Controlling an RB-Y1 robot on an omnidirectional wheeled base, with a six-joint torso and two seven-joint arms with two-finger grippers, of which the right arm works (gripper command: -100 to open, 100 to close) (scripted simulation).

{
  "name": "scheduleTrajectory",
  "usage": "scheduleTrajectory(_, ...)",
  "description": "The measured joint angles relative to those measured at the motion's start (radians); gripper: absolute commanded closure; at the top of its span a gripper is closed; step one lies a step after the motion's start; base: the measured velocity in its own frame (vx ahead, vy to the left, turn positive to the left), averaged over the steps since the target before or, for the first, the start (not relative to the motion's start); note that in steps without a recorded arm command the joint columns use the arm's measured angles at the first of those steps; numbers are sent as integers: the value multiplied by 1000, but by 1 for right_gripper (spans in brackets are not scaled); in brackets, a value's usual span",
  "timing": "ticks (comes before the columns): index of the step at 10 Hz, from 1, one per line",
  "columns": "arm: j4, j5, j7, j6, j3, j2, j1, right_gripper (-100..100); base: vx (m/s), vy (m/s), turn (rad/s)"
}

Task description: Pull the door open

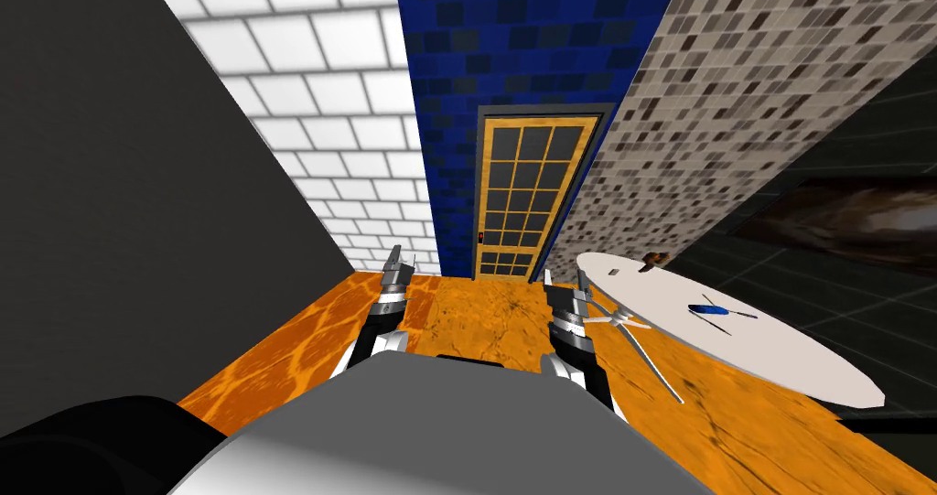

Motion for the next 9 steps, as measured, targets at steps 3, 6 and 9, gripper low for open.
scheduleTrajectory(3,57,-39,-48,-14,9,-7,-17,-100,91,14,135)
scheduleTrajectory(6,115,-80,-102,-34,19,-18,-24,-100,113,0,124)
scheduleTrajectory(9,181,-127,-161,-51,23,-32,-40,-100,107,14,148)
